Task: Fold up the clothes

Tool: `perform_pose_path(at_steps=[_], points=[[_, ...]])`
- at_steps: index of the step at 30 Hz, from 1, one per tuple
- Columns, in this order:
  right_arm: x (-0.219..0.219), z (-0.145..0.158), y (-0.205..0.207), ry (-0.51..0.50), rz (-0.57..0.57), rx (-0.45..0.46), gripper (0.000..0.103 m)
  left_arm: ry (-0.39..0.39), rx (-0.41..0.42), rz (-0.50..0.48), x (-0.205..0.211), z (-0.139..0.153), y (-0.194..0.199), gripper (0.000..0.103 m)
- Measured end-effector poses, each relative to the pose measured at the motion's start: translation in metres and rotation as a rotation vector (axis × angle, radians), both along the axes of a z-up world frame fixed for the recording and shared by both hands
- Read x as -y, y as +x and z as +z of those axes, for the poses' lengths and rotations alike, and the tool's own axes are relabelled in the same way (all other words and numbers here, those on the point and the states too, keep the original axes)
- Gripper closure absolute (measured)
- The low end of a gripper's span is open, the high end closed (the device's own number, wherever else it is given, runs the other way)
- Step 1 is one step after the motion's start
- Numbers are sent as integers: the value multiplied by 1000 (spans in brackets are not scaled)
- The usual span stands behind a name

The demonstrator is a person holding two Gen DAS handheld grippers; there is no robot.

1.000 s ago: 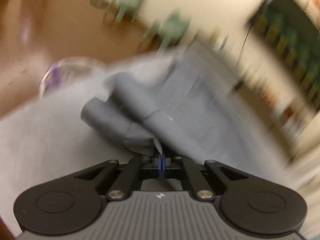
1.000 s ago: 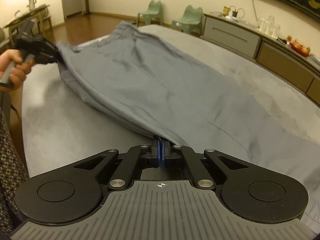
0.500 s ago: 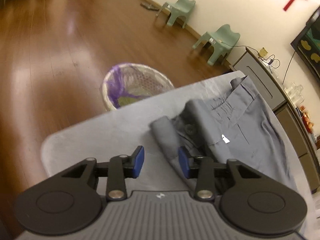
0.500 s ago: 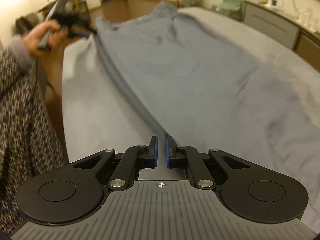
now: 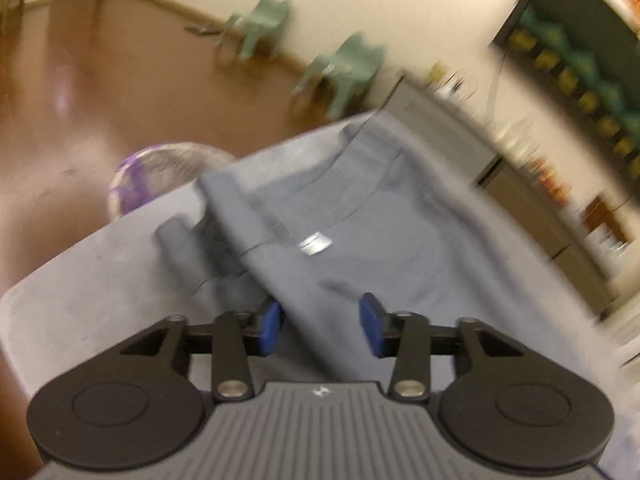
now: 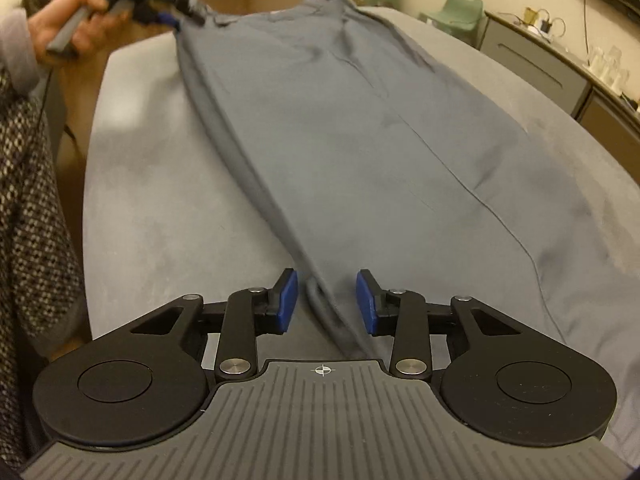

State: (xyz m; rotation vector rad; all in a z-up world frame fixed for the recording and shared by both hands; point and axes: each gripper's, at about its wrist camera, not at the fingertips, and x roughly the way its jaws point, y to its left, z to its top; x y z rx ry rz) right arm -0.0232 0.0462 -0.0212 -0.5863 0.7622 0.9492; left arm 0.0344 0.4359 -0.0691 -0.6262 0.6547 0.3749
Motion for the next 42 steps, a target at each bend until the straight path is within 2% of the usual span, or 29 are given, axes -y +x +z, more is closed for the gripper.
perform_pose_path(at_steps=[1, 2, 3, 4, 5, 7, 8, 10, 13, 15, 16, 18, 21, 22, 23, 25, 28, 30, 32, 33, 34, 37, 39, 40, 41, 42], points=[[-1, 0, -3, -11, 11, 25, 67, -10, 30, -14, 2, 2, -1, 45], [-2, 0, -7, -21, 27, 54, 67, -9, 21, -25, 5, 1, 0, 49], [-3, 0, -10, -29, 38, 79, 68, 13, -17, -17, 5, -5, 5, 62], [-2, 1, -12, -35, 46, 100, 68, 31, -54, -9, 5, -10, 9, 98], [-1, 1, -14, -35, 48, 110, 69, -22, -62, 14, -3, -19, 7, 99], [3, 3, -20, -12, 31, 94, 69, -127, -78, 61, -20, -36, 3, 99], [11, 5, -20, 18, 4, 62, 64, -166, -72, 72, -25, -41, 3, 99], [26, 8, -19, 80, -49, -1, 60, -205, -64, 83, -27, -45, 1, 97], [51, 14, -16, 185, -142, -97, 64, -191, -58, 122, -24, -40, -8, 95], [82, 29, -5, 308, -282, -135, 64, -180, -55, 149, -22, -36, -15, 87], [101, 35, -1, 367, -365, -138, 64, -148, -62, 187, -19, -33, -19, 80], [139, 40, 6, 445, -542, -140, 64, -129, -82, 235, -26, -34, -15, 79], [195, 31, 16, 427, -834, -141, 62, -167, -82, 290, -26, -30, -26, 76], [209, 31, 18, 429, -876, -146, 63, -176, -83, 309, -26, -28, -30, 74], [223, 31, 20, 430, -918, -152, 71, -184, -78, 326, -24, -25, -34, 74], [250, 31, 24, 433, -1001, -163, 66, -177, -53, 354, -18, -15, -43, 74], [274, 37, 22, 449, -996, -68, 60, -63, -17, 415, 5, 10, -60, 74], [280, 30, 31, 406, -1020, -53, 58, -8, 1, 429, 19, 33, -63, 74], [284, 25, 41, 367, -1026, -31, 58, 39, 56, 341, 36, 60, -56, 71], [277, 27, 48, 343, -998, 0, 59, 97, 58, 251, 47, 68, -42, 66], [269, 30, 54, 308, -969, 40, 59, 155, 58, 161, 58, 75, -29, 54], [243, 30, 74, 183, -894, 139, 59, 324, -43, -49, 88, 48, 25, 52], [229, 30, 88, 113, -852, 190, 59, 350, -151, -67, 93, 16, 49, 55], [227, 32, 96, 105, -846, 197, 59, 360, -203, -76, 95, 0, 61, 67], [225, 33, 105, 101, -842, 199, 59, 314, -212, -80, 93, -6, 68, 70], [224, 33, 114, 106, -841, 188, 60, 271, -220, -86, 91, -11, 76, 67]])
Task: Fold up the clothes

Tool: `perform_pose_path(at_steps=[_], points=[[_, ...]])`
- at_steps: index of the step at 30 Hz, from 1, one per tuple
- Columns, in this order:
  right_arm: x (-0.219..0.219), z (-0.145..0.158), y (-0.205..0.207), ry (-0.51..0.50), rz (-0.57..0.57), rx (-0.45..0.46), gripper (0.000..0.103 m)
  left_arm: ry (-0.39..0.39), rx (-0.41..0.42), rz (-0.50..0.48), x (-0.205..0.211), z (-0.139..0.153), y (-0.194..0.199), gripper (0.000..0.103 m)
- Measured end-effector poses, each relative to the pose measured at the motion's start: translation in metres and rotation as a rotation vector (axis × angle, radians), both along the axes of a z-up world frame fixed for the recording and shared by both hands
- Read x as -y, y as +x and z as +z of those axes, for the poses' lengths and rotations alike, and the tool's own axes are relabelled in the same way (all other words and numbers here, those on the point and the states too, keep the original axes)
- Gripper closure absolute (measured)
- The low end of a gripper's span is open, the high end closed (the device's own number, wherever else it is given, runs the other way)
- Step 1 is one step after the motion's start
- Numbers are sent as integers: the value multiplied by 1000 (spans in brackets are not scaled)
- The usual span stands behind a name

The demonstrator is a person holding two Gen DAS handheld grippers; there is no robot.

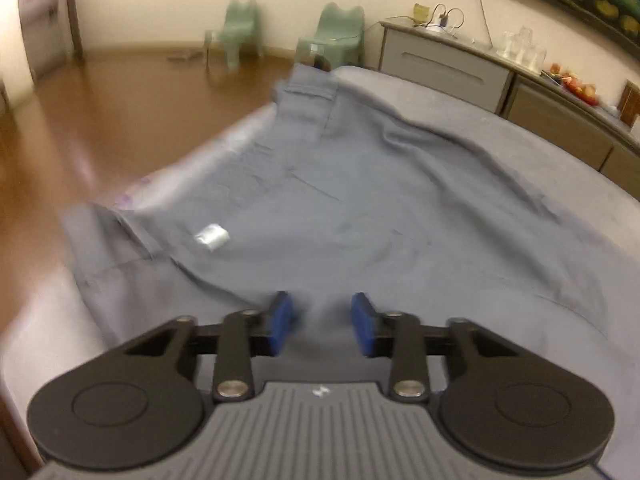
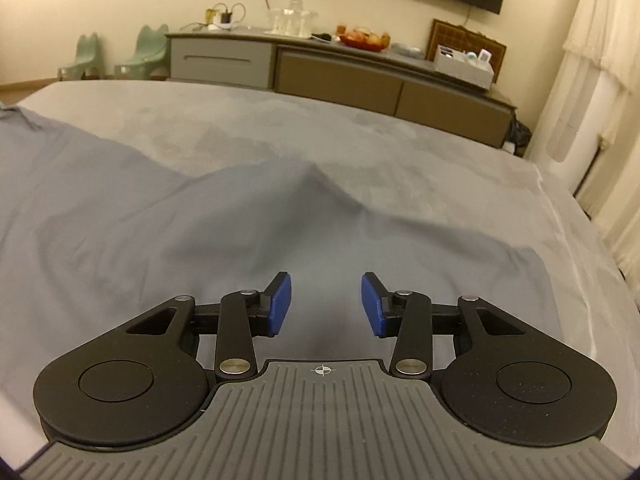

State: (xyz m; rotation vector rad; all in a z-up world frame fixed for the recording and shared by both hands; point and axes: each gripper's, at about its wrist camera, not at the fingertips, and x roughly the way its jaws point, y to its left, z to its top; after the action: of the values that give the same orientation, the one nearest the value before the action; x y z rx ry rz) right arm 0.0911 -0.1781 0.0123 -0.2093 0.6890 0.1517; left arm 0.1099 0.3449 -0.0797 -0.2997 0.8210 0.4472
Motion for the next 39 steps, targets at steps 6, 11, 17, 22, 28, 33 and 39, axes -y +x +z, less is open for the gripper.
perform_pose_path(at_steps=[6, 11, 17, 22, 28, 33, 39], points=[[7, -11, 53, 95, -2, -115, 60, 77, -66, -71, 1, -17, 17, 64], [34, -7, 82, -17, -122, -119, 56, 106, -82, -18, -10, -16, 14, 64], [38, 19, 56, 7, -48, -29, 66, 100, 19, -57, 17, 13, 2, 64], [-10, 13, 35, 136, 220, -125, 69, 134, -63, -140, 48, 2, 24, 63], [15, -10, 76, -123, -75, -74, 64, 336, -224, 42, 39, -12, 28, 57], [36, 15, 36, -43, 0, -49, 70, 185, -73, 107, 38, 15, -24, 56], [88, -19, -22, 16, 63, -170, 61, 42, 32, 96, 46, 23, -65, 56]])
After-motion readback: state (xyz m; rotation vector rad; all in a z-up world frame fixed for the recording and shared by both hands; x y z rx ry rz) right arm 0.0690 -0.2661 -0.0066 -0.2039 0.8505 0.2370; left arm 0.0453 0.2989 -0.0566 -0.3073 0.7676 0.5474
